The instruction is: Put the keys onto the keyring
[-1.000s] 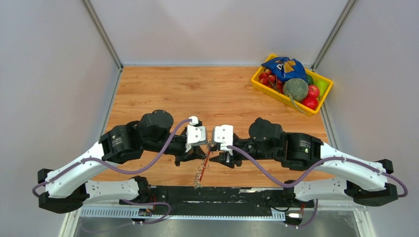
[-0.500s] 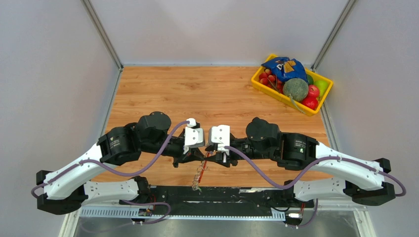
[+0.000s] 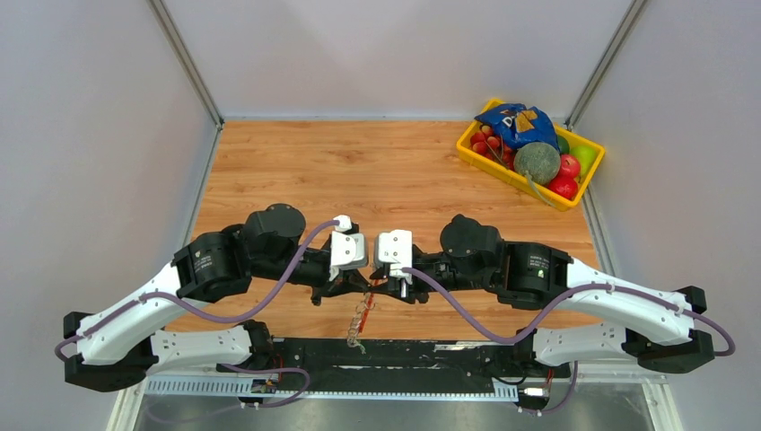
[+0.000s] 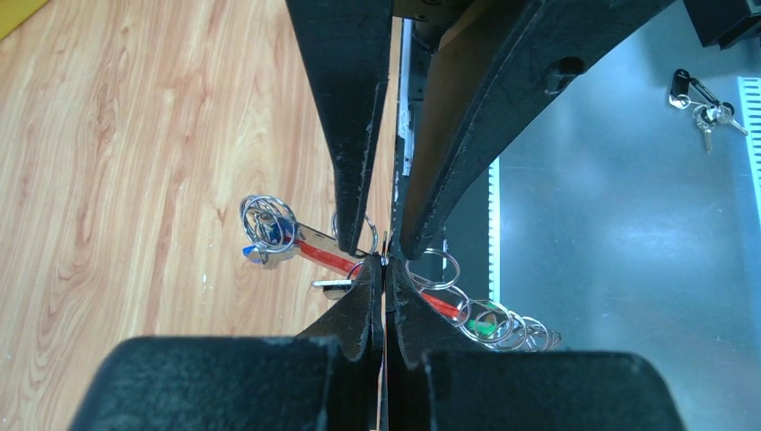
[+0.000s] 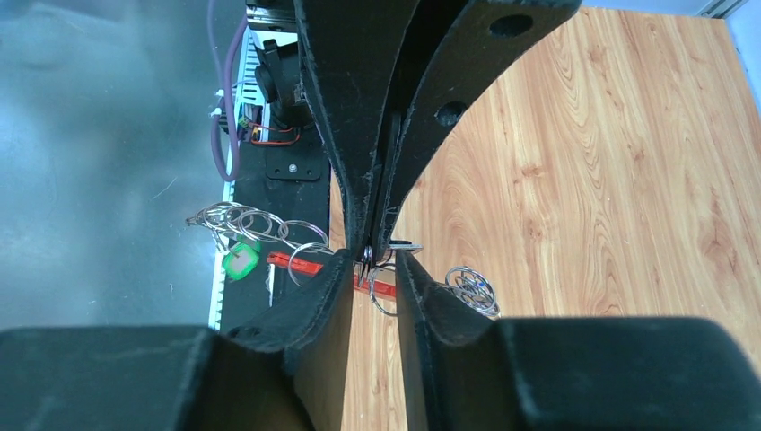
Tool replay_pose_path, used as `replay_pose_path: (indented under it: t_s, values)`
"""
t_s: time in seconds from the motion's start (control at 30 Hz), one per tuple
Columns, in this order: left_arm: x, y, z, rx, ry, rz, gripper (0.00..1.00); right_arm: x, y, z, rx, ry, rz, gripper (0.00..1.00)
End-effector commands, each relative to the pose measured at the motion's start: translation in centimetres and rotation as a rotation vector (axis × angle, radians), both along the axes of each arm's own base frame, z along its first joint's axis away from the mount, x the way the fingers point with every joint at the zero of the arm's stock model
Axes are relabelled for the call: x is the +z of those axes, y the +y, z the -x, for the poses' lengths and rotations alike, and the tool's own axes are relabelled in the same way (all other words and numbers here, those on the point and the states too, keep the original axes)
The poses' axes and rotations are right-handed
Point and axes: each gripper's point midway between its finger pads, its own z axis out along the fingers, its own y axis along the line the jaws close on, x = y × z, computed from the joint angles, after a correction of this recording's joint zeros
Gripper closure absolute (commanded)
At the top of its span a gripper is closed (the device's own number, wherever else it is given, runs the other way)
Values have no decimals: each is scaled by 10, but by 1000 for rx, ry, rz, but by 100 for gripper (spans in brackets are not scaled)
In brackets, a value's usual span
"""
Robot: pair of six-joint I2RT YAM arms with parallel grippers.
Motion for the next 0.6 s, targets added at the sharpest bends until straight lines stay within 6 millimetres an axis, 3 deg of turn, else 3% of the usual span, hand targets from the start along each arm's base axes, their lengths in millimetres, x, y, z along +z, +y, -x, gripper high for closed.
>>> replay_pose_path:
  t_s: [0.0,0.27,0.43,0.57]
  values:
    - [18,-6,2,-30,-38,81,100,8,6,2,23,-16,-42,74]
    - [20,-4,2,-27,-46,93,100,3,10,4,39,-9,-28,83]
    - [20,-4,2,-27,-47,93,100,4,12,5,50,-9,-29,100]
    - [22,-3,1,-21,-55,102,100,2,13,7,60,-4,-25,100]
